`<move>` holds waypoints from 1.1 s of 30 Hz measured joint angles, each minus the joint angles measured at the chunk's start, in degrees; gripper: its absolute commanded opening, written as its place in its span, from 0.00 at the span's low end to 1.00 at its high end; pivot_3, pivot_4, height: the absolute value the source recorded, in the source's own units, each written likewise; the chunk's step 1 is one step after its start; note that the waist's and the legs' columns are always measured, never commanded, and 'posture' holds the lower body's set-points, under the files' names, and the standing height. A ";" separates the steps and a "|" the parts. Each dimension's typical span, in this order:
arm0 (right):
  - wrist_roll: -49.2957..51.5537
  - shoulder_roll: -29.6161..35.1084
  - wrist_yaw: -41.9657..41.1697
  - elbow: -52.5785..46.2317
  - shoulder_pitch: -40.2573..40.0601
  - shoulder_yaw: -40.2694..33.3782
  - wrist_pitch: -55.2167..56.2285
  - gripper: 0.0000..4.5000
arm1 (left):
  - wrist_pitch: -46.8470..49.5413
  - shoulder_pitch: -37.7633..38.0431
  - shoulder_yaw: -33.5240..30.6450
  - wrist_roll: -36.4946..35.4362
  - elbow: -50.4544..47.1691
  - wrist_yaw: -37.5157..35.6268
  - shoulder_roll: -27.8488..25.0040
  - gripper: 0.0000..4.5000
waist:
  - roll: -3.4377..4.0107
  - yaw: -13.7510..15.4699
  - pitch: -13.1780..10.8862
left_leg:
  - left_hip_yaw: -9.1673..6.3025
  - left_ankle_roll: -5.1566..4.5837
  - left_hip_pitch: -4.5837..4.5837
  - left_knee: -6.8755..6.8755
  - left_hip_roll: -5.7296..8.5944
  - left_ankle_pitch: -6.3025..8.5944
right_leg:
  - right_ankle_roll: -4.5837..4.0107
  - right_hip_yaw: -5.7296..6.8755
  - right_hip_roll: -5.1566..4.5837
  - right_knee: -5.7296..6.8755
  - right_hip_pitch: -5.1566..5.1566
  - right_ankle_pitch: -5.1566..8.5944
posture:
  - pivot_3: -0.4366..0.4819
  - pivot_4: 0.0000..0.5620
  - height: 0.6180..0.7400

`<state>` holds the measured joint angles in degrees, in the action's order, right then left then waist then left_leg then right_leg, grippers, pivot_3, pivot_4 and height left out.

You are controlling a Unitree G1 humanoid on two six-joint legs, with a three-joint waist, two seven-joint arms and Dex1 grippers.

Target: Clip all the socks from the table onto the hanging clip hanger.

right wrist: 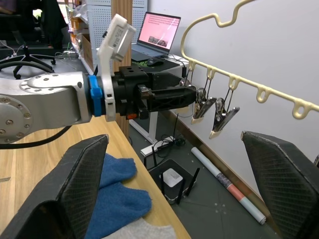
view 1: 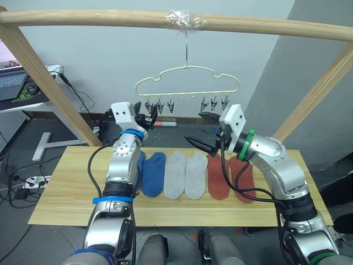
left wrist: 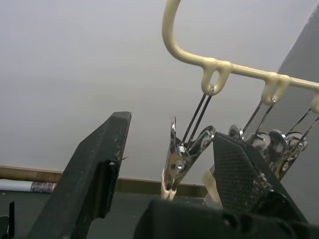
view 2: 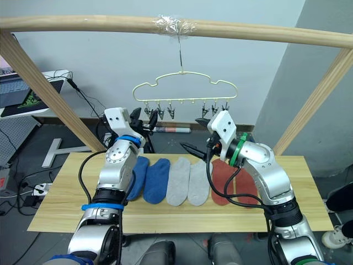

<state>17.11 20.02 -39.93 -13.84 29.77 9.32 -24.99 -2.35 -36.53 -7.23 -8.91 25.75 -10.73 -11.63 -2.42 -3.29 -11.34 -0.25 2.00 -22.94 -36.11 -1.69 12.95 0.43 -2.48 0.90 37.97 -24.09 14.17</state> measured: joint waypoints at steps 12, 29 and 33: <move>0.18 -0.10 -0.02 -0.05 0.22 -0.14 -0.63 1.00 | -2.69 -1.41 -0.04 0.09 1.91 -0.09 0.00 0.58 | 0.00 0.00 -0.03 | 0.00 0.00 0.00 0.00 -0.01 0.00 | 0.01 0.00 0.00 0.00 0.00 0.00 | 0.36 0.37 1.00; 0.79 -0.20 0.30 -0.05 0.32 -0.25 -1.18 1.00 | -3.59 -2.13 -0.14 -0.31 2.19 -1.90 0.11 0.00 | 0.01 0.00 -0.09 | 0.00 0.00 0.00 0.01 -0.01 0.00 | 0.01 0.02 0.01 -0.01 0.00 0.00 | 0.36 0.38 1.00; -1.62 2.13 1.26 0.04 -1.05 0.69 -1.53 1.00 | -3.34 -2.12 -0.14 -0.28 1.93 -1.91 0.04 0.00 | -0.01 0.00 -0.19 | -0.01 0.00 0.00 0.01 -0.01 0.00 | 0.01 0.01 -0.01 -0.02 0.00 0.00 | 0.37 0.39 1.00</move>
<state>15.49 22.15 -38.66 -13.80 28.72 10.01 -26.52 -5.69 -38.65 -7.37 -9.19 27.69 -12.65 -11.59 -2.43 -3.29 -11.53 -0.26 2.00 -22.94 -36.10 -1.70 12.95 0.44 -2.47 0.90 37.95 -24.09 14.17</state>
